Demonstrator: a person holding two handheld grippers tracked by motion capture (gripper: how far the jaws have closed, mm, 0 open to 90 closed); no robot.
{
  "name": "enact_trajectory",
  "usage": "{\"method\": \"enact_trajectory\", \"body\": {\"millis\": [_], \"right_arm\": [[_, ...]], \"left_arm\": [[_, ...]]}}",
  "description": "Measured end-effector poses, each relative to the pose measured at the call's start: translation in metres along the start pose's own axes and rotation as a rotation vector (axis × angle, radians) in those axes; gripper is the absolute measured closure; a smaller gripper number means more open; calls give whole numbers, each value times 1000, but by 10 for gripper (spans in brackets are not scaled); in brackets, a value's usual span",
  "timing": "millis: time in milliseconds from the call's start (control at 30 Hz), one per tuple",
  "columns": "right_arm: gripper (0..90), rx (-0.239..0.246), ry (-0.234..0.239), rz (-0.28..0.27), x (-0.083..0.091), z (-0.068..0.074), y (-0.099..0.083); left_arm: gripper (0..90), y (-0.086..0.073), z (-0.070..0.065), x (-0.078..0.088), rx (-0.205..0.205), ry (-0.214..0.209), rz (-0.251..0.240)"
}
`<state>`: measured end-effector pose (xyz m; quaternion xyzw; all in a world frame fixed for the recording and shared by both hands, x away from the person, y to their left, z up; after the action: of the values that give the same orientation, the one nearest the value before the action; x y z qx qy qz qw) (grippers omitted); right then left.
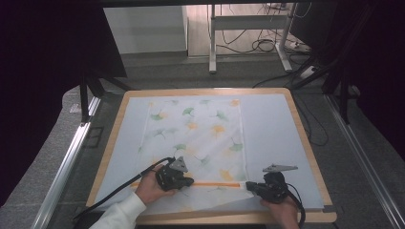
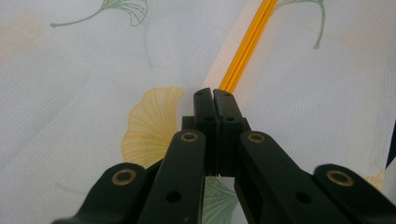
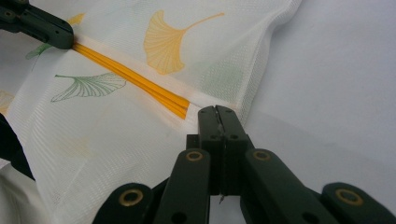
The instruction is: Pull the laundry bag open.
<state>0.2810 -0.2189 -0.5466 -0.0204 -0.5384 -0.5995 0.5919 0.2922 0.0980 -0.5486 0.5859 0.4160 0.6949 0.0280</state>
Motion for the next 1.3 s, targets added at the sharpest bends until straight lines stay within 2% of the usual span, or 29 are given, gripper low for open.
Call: {"method": "enact_trajectory", "body": {"millis": [433,567,1300], "right_arm": [[899,5,-1,0,0,0,0],[899,5,-1,0,0,0,0],[899,5,-1,-1,0,0,0]], "left_arm": [[900,-2,0,2,-7,9,6],[900,-6,3,5,10,6,4],[900,-26,13,19,36,33,14]]}}
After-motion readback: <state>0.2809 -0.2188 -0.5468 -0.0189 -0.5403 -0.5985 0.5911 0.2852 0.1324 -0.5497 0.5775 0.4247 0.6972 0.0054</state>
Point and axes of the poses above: each handheld gripper's, and its own axes: x roughly backward along the jaws, y roughly out of its top, z roughly to its left, the point moved 3 cm from there along -x, roughly forward along the jaws, and after that the axes turned 8 degrees about y, right-handed, at the moved point
